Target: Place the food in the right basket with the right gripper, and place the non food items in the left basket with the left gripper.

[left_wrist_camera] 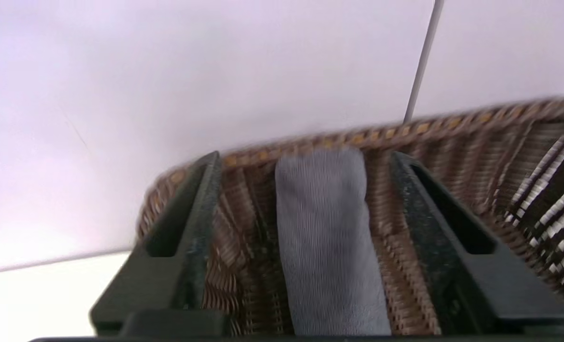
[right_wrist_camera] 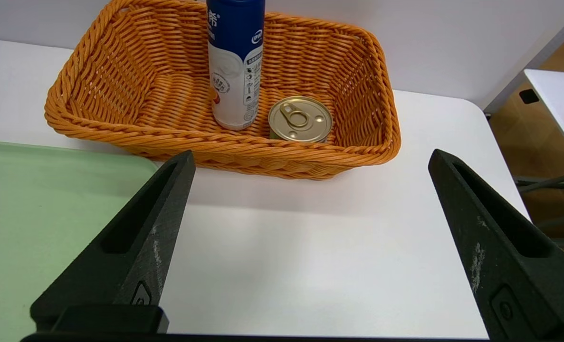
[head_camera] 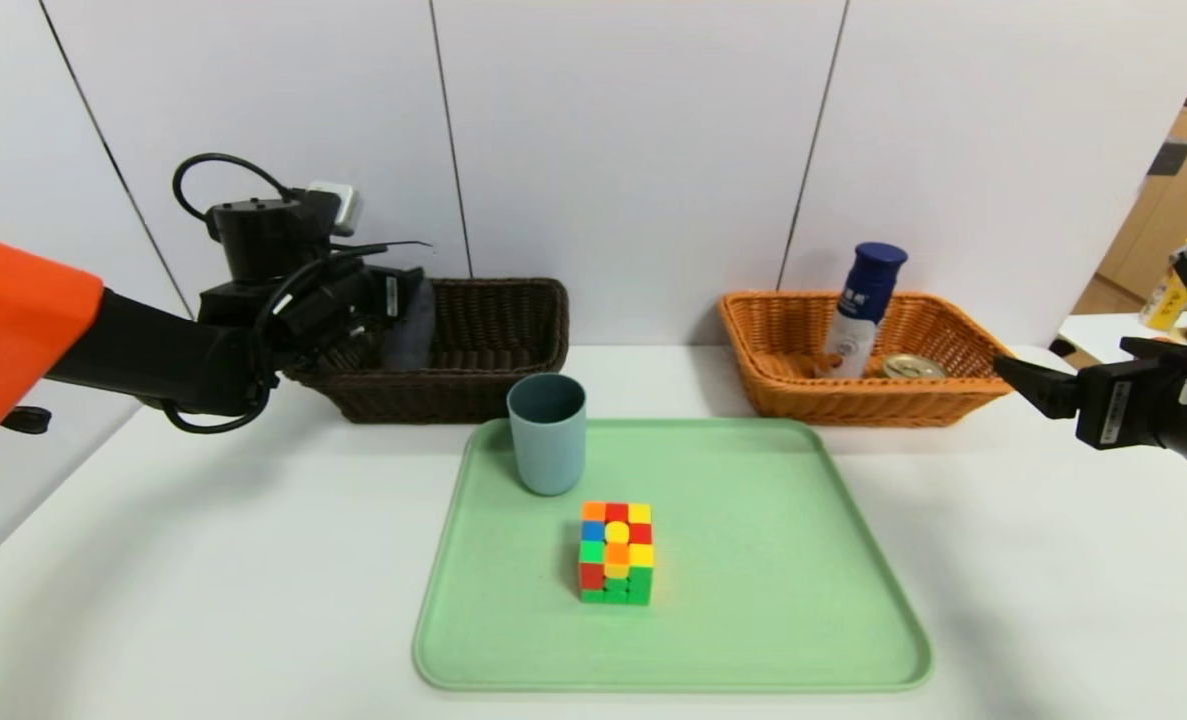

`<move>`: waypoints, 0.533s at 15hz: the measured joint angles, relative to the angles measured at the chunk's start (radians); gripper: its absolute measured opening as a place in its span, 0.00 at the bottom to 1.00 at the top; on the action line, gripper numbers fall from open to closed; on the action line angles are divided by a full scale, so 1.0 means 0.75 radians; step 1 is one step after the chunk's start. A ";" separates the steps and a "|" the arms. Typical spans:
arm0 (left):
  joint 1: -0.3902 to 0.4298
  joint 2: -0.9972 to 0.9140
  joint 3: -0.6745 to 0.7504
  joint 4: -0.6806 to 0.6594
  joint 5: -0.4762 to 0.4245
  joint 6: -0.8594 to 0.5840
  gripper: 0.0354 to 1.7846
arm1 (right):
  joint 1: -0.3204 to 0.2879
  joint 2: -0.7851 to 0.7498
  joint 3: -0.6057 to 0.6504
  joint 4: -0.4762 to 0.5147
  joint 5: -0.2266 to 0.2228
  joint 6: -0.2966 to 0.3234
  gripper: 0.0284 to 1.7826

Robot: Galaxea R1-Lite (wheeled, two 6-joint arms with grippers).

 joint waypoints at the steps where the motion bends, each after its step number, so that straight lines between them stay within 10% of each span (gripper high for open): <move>1: -0.002 -0.024 -0.003 -0.019 -0.001 0.003 0.74 | 0.001 0.002 0.000 -0.001 0.000 0.000 0.95; 8: -0.207 -0.349 0.295 -0.176 -0.061 -0.031 0.87 | 0.003 0.004 0.006 -0.001 0.000 0.003 0.95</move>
